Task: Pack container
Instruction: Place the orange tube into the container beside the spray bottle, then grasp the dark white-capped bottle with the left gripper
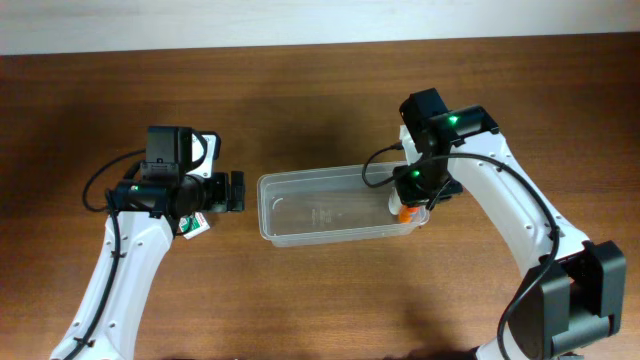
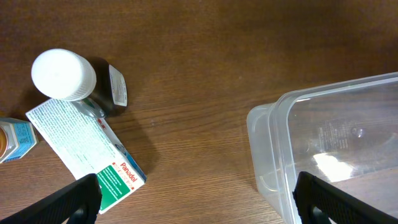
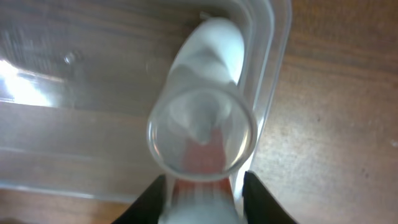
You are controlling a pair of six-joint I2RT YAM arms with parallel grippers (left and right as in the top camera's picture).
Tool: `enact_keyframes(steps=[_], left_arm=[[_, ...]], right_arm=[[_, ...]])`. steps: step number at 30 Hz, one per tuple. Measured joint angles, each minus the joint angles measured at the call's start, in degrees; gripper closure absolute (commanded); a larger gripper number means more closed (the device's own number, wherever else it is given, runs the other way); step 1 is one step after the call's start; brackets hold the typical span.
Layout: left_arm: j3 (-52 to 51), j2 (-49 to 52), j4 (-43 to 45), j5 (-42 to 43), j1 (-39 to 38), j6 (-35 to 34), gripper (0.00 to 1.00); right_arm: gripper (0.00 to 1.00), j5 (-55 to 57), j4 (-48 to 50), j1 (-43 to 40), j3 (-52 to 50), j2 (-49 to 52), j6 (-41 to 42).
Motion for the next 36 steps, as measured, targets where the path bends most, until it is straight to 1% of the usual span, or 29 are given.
enact_keyframes(steps=[1, 10, 13, 15, 16, 17, 18, 19, 21, 24, 27, 31, 36], left_arm=[[0.00, 0.00, 0.00, 0.00, -0.02, 0.00, 0.01], [0.00, 0.00, 0.00, 0.00, -0.02, 0.00, 0.01], [0.00, 0.00, -0.24, 0.00, -0.02, 0.00, 0.00], [0.02, 0.00, -1.81, 0.00, -0.02, 0.00, 0.01], [0.02, 0.00, -2.80, 0.02, 0.00, 0.00, 0.01], [0.02, 0.00, -3.48, 0.02, 0.00, 0.00, 0.01], [0.13, 0.00, -3.74, 0.07, 0.20, 0.00, 0.01], [0.48, 0.00, -4.33, 0.04, 0.61, 0.00, 0.01], [2.49, 0.00, -4.94, -0.02, 2.49, 0.00, 0.01], [5.75, 0.00, -4.76, 0.04, 4.66, 0.02, 0.01], [9.51, 0.35, -3.50, -0.70, 8.28, -0.02, 0.01], [10.88, 4.28, -2.43, -1.53, 11.93, -0.02, 0.01], [10.86, 13.75, -1.86, -1.97, 12.35, -0.02, 0.01]], right_arm=[[0.54, 0.07, -0.02, 0.00, 0.00, 0.00, -0.13], [0.51, 0.07, -0.57, 0.00, 0.00, -0.09, -0.26], [0.43, 0.04, -3.15, -0.02, 0.48, -3.23, -0.31], [0.20, 0.07, -3.10, -0.24, 1.44, -6.32, -0.46], [0.02, 0.04, -3.06, -0.57, 2.82, -9.99, -0.28], [0.01, 0.07, -2.86, -1.81, 4.66, -15.56, -0.52], [0.01, -0.24, -2.78, -3.21, 5.05, -18.12, -0.44], [0.02, -0.17, -3.41, -6.36, 5.38, -21.90, -0.66], [0.02, -0.04, -6.05, -13.42, 5.79, -26.34, -0.59], [0.02, -0.44, -8.61, -19.54, 5.90, -27.36, -0.57], [0.02, -1.16, -9.09, -23.80, 5.90, -25.86, -0.57], [0.01, -1.75, -9.16, -24.63, 5.90, -23.69, -0.59], [0.02, -1.97, -9.18, -24.63, 5.90, -21.24, -0.61]])
